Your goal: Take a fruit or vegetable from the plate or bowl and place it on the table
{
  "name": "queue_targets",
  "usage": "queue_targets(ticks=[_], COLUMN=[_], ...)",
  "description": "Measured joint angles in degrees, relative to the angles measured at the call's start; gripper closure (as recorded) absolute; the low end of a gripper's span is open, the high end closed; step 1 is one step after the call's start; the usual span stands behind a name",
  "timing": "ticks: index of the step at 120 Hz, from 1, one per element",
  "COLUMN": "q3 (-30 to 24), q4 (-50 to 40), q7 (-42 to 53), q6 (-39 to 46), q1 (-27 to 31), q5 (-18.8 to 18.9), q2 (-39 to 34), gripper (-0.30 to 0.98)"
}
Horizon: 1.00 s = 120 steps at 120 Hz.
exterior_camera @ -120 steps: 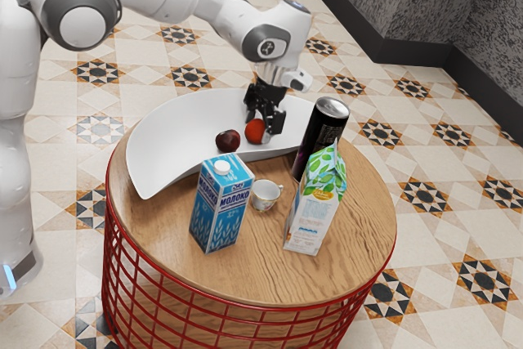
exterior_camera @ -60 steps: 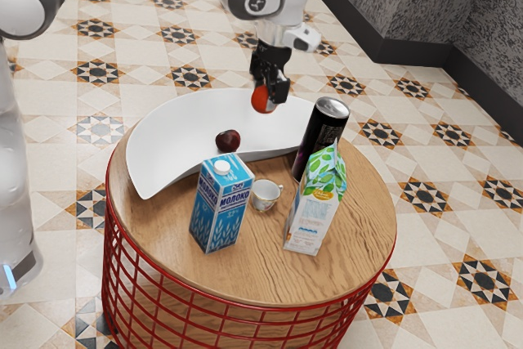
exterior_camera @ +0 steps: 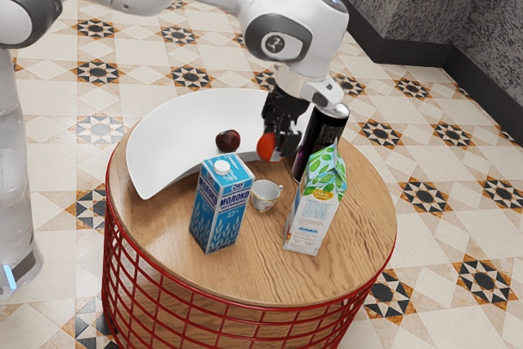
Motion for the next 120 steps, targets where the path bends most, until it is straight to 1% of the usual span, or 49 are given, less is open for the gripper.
queue_targets(ticks=[10, 30, 60, 62, 70, 78, 89, 102, 107, 112, 116, 118, 120], q3=[-1.31, -2.01, -4.02, -4.16, -4.44, -4.52, -4.55, -4.43, -3.64, -1.16, 3.56, 7.57, 10.79], q4=[-0.47, -2.87, -3.47, -3.47, -3.48, -3.48, -3.49, -3.18, -1.61, 3.02, 7.87, 10.39, 12.35], q7=[-1.30, -4.24, -8.47, -8.71, -9.54, -10.27, -11.15, -11.98, -11.93, -11.37, -10.56, -10.00, -9.46], q6=[-0.22, -0.48, -0.73, -0.75, -0.85, -0.93, -1.01, -1.22, -1.73, -3.06, -4.40, -5.00, -5.55], q1=[-0.39, -4.50, -4.88, -4.86, -4.93, -4.89, -4.77, -4.77, -4.87, -5.70, -8.38, -10.97, -12.27], q5=[0.00, 0.01, -0.01, -0.01, -0.16, -0.30, -0.41, -0.34, 0.69, 3.06, 5.21, 6.17, 6.98], q2=[-0.75, -3.13, -3.37, -3.37, -3.37, -3.37, -3.37, -3.36, -3.35, -3.25, -3.06, -2.83, -2.71], gripper=[0.37, 0.37, 0.37, 0.36, 0.22, 0.14, 0.07, 0.03, 0.03, 0.02, 0.02, 0.01, 0.01])
